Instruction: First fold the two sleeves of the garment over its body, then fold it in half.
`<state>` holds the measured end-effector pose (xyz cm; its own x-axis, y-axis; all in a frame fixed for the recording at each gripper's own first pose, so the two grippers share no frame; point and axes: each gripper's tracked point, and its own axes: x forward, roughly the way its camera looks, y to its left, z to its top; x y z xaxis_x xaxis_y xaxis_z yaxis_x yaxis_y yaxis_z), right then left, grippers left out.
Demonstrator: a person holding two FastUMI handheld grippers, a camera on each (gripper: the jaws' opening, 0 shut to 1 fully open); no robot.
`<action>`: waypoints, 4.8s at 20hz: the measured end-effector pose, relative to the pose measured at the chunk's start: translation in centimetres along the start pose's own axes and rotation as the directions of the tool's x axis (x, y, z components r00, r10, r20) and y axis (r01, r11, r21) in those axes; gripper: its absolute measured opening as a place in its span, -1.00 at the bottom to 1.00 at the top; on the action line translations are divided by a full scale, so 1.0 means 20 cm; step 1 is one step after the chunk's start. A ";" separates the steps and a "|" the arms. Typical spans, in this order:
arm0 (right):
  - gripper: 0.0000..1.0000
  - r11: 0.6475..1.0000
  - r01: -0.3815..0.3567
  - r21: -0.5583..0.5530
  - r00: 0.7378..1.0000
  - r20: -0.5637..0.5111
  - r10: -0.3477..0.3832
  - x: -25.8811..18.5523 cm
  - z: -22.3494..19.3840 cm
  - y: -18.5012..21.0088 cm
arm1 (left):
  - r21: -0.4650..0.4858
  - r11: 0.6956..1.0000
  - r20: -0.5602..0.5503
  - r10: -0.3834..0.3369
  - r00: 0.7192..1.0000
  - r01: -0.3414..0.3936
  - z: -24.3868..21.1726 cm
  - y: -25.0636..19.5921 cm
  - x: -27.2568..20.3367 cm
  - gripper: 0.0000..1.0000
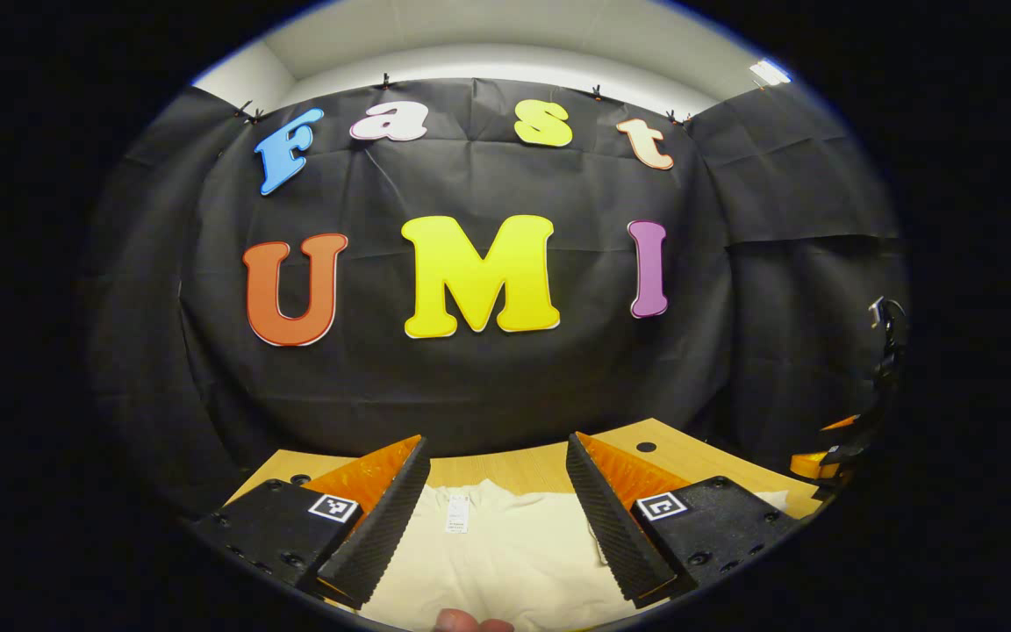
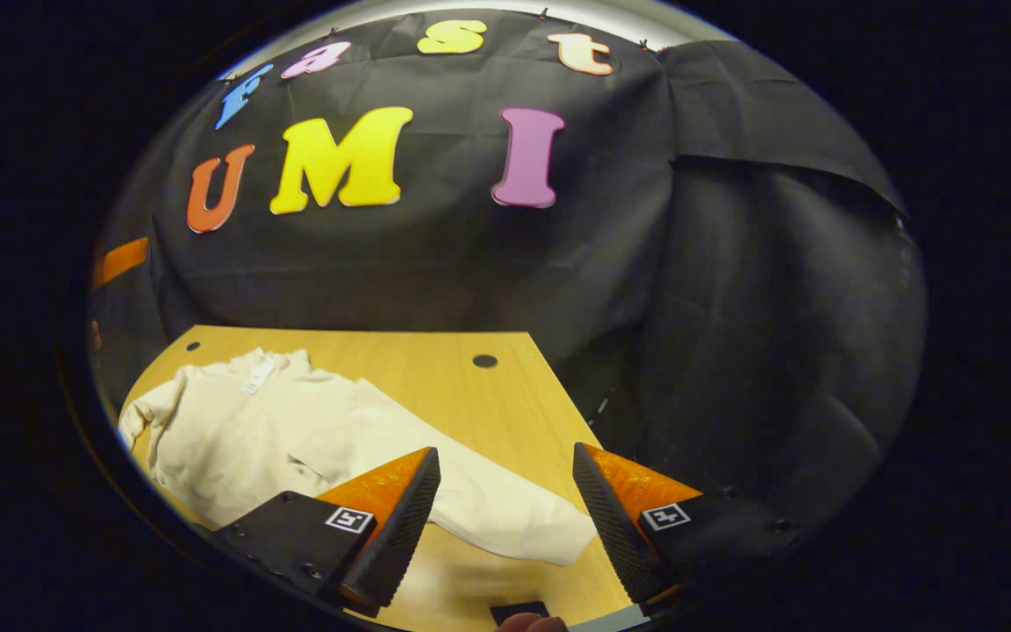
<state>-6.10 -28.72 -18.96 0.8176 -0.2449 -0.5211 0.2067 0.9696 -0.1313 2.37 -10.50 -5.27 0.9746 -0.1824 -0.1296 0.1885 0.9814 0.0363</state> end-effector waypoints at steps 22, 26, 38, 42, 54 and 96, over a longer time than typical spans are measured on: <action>0.18 0.984 0.016 0.175 0.900 -0.431 0.062 0.41 -0.81 -0.15 | 0.021 1.000 -0.115 0.007 0.993 -0.004 -0.16 -0.04 0.01 0.99; -0.74 0.979 0.009 0.206 0.890 -0.448 0.086 0.40 -0.81 -0.15 | 0.029 1.000 -0.113 0.007 0.994 -0.003 -0.15 -0.02 0.00 0.99; -0.99 0.960 -0.108 0.258 0.961 -0.222 0.167 0.27 -0.11 0.03 | -0.022 0.996 -0.124 0.080 0.989 -0.083 -0.19 0.19 -0.06 1.00; -0.99 0.946 -0.205 0.250 0.959 -0.141 0.245 0.22 0.18 0.24 | -0.058 0.989 -0.114 0.130 0.985 -0.137 -0.18 0.30 -0.10 1.00; -0.99 0.872 -0.467 0.144 0.881 -0.003 0.473 0.05 0.84 0.98 | -0.099 0.946 -0.121 0.296 0.947 -0.309 -0.21 0.70 -0.28 1.00; -0.24 0.617 -0.768 -0.173 0.638 -0.304 0.708 0.15 0.18 3.15 | -0.078 0.779 -0.223 0.595 0.772 -0.622 -0.52 1.36 -0.98 1.00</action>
<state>11.31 31.71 -25.67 0.5045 0.5303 -0.6814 -0.5927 0.7866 0.1733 -12.82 20.41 -12.01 0.8381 0.4562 -0.2992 -0.4692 0.8825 0.0314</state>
